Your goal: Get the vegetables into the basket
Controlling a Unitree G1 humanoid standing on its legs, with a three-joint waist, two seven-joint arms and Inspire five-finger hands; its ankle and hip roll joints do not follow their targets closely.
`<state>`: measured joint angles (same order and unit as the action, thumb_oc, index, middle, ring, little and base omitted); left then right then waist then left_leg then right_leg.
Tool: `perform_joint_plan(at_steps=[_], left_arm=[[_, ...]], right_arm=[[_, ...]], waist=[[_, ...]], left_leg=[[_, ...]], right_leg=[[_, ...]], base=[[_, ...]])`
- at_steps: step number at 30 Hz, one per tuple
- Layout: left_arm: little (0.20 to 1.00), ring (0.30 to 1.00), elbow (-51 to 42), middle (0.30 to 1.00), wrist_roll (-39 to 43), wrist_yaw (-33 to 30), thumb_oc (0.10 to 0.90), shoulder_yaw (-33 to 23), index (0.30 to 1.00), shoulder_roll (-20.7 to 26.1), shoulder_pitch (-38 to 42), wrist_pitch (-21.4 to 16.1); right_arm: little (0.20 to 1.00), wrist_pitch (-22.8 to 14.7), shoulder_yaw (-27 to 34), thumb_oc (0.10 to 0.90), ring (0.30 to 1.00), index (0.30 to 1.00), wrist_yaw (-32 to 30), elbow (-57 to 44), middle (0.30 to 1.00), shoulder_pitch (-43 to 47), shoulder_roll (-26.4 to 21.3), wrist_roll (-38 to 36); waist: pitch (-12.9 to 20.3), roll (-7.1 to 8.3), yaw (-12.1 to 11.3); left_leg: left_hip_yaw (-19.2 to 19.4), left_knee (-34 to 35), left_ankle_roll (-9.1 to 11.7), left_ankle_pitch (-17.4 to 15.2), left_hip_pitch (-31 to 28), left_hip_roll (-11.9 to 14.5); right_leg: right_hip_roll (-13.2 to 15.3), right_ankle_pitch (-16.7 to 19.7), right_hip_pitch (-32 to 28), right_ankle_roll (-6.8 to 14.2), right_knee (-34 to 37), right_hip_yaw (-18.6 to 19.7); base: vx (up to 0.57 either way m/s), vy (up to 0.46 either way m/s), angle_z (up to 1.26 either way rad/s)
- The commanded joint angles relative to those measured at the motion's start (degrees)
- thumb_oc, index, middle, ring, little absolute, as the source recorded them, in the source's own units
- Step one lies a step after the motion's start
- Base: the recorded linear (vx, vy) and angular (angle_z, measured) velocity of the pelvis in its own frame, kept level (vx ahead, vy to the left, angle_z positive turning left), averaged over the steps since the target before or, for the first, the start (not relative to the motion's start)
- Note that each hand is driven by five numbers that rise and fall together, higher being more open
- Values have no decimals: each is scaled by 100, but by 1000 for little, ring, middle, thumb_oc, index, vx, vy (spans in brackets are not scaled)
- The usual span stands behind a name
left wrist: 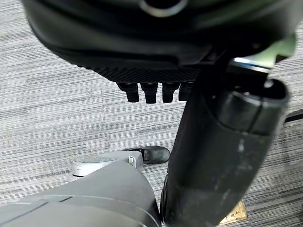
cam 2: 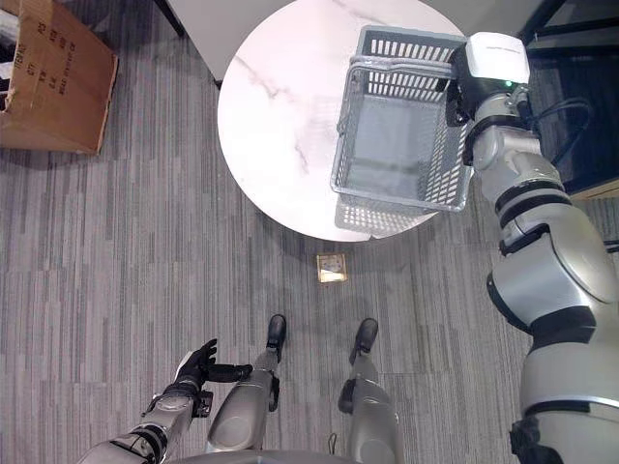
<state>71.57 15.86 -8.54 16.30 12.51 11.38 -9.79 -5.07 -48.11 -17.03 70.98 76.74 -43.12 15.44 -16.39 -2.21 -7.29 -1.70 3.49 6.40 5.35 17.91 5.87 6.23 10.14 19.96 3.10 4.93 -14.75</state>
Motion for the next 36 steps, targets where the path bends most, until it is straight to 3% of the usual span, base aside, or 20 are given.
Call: perform_joint_plan(at_steps=[1, 11, 20, 30, 36], left_arm=[[1000, 1000, 340, 1000, -49, -43, 900, 281, 1000, 369, -323, 173], [1000, 1000, 403, 1000, -185, -1, 900, 174, 1000, 350, -342, 248], [1000, 1000, 653, 1000, -513, 7, 900, -335, 1000, 488, -449, 437], [1000, 1000, 827, 1000, -927, 154, 900, -843, 1000, 540, -790, 591], [1000, 1000, 892, 1000, -1254, 216, 900, -1031, 1000, 462, -1034, 627]], right_arm=[[300, -7, -355, 400, 300, 300, 43, 136, 300, 505, -267, 298], [300, -11, 249, 400, 300, 300, -5, -52, 300, -191, -241, 26], [300, -162, 369, 400, 300, 300, 138, -2740, 300, -680, -780, 155], [300, -510, 777, 400, 300, 300, 775, -4717, 300, -1865, -1523, 88], [300, -762, 1681, 400, 300, 300, 1055, -5944, 300, -3346, -1864, -45]], waist=[[-68, 243, 49], [-47, 285, 117], [198, 525, 390], [555, 587, 572], [843, 576, 679]], left_leg=[[248, 151, 243, 345, 93, 45], [327, 151, 198, 286, -102, 67], [549, 151, 129, 95, -614, 130], [744, 151, 75, -73, -1106, 139], [885, 151, 49, -168, -1361, 128]], right_leg=[[385, -18, -246, 710, 7, 408], [361, -30, -342, 693, 7, 505], [359, -75, -651, 668, -30, 659], [404, -124, -1017, 696, -13, 760], [427, -125, -1184, 757, 7, 818]], base=[[0, 0, 0], [-9, -1, -2], [0, 18, -9], [13, 24, -10], [7, 20, -15]])
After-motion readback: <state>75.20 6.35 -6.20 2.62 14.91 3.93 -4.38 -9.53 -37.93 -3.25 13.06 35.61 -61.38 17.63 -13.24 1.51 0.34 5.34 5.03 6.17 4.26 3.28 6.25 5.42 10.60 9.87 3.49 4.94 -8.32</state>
